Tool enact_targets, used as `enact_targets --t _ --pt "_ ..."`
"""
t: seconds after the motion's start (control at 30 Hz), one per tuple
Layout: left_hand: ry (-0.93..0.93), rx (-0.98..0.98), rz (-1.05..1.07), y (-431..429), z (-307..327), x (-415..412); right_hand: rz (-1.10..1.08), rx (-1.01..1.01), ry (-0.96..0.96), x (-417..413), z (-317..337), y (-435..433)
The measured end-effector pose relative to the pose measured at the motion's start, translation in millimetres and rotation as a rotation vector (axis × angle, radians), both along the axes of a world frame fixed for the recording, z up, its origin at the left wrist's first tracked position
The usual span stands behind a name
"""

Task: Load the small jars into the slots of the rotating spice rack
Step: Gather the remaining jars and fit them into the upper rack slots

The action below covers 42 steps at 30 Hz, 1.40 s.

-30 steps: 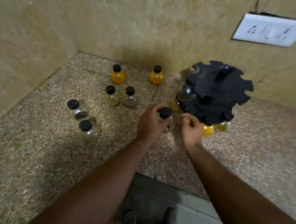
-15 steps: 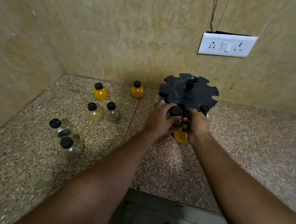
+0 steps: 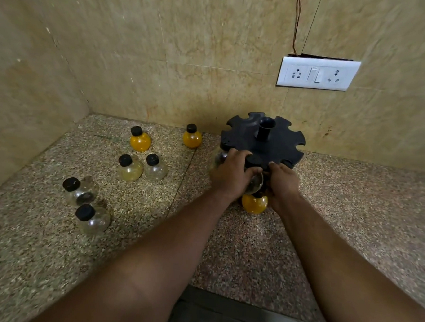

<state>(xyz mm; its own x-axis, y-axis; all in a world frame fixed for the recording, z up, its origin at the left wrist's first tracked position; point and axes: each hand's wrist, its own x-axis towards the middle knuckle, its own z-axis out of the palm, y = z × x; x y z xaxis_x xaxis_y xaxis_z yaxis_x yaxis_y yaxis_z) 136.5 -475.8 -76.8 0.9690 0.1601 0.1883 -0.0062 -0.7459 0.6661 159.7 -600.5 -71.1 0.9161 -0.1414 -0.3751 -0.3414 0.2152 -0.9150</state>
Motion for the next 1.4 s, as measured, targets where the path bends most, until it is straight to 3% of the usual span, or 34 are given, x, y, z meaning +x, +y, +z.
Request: enact_targets --t 0.37,0.5,0.63,0.87,1.07,1.4 --pt "-0.049 -0.099 0.166 5 -8 -2 0.005 -0.13 -0.04 -8 -2 18" --pt "-0.063 -0.234 0.289 26 -9 -5 0.085 -0.188 -0.053 -30 -3 33" --pt "-0.024 -0.341 0.279 53 -25 -20 0.147 -0.255 -0.098 -51 -19 57" --pt "0.155 -0.493 0.495 114 -80 -91 0.502 -0.609 -0.205 -79 -66 124" --pt "0.231 -0.525 0.701 159 -107 -147 0.764 -0.821 -0.178 -108 -88 171" --pt "0.088 -0.665 1.118 224 -142 -224 1.175 -1.177 -0.284 -155 -126 258"
